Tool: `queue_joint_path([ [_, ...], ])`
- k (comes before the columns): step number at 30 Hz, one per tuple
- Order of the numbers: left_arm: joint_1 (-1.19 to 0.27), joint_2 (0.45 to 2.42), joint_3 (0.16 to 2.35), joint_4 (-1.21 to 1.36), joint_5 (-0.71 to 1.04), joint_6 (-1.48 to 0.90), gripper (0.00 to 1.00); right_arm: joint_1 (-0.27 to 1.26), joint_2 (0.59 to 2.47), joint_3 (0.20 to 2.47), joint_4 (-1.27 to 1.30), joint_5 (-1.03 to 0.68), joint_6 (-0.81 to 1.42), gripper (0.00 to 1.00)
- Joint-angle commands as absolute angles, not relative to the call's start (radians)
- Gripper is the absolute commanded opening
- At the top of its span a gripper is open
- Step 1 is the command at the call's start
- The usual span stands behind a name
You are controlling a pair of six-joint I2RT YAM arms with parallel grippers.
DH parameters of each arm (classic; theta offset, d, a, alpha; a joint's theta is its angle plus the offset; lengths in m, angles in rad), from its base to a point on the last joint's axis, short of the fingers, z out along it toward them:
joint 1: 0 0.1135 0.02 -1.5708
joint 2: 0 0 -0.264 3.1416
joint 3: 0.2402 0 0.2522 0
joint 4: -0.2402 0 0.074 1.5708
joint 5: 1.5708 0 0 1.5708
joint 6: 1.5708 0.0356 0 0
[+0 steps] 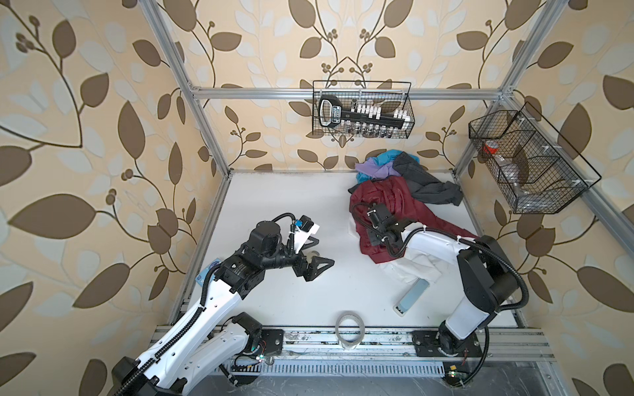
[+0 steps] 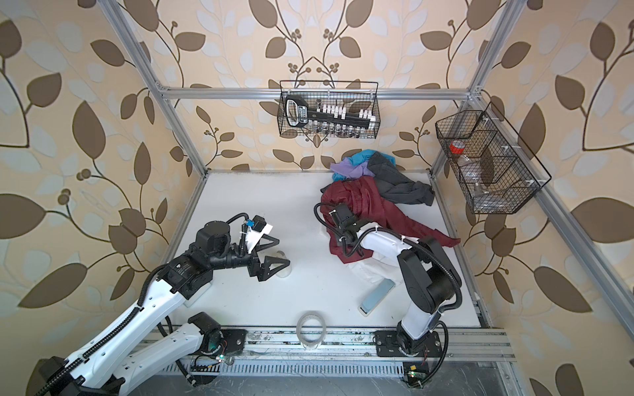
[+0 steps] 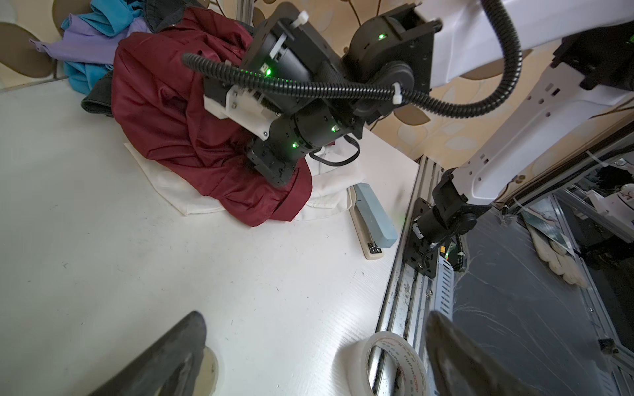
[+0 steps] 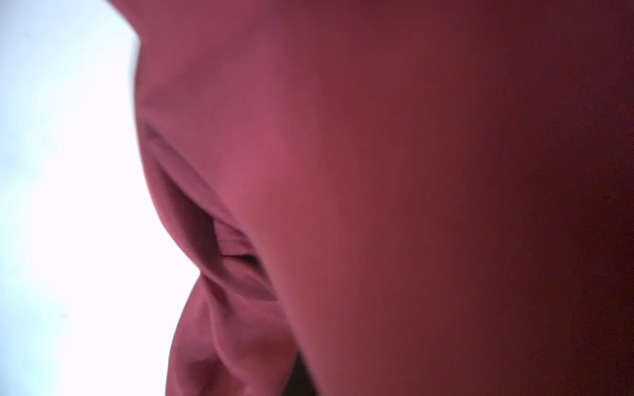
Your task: Pick out a specific cloth from the pile
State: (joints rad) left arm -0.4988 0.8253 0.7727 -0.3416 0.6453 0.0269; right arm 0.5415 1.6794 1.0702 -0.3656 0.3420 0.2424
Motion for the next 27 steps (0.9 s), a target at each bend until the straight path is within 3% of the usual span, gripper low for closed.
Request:
queue_joint_path([
  [1,-0.51,0.805,0.809,-0.345,0.638,0.049,0.99,0.547,1.637,1.075,-0.38,0.37,0.253,0.0],
  [12,-0.515,0.795,0.809,-0.349,0.629,0.052,0.99,0.546,1.437,1.146,-0.402,0.463,0.217,0.0],
  [27,-0.526,0.767,0.807,-0.347,0.602,0.053,0.99,0.546,1.274,1.461,-0.291,0.498,0.06,0.0],
])
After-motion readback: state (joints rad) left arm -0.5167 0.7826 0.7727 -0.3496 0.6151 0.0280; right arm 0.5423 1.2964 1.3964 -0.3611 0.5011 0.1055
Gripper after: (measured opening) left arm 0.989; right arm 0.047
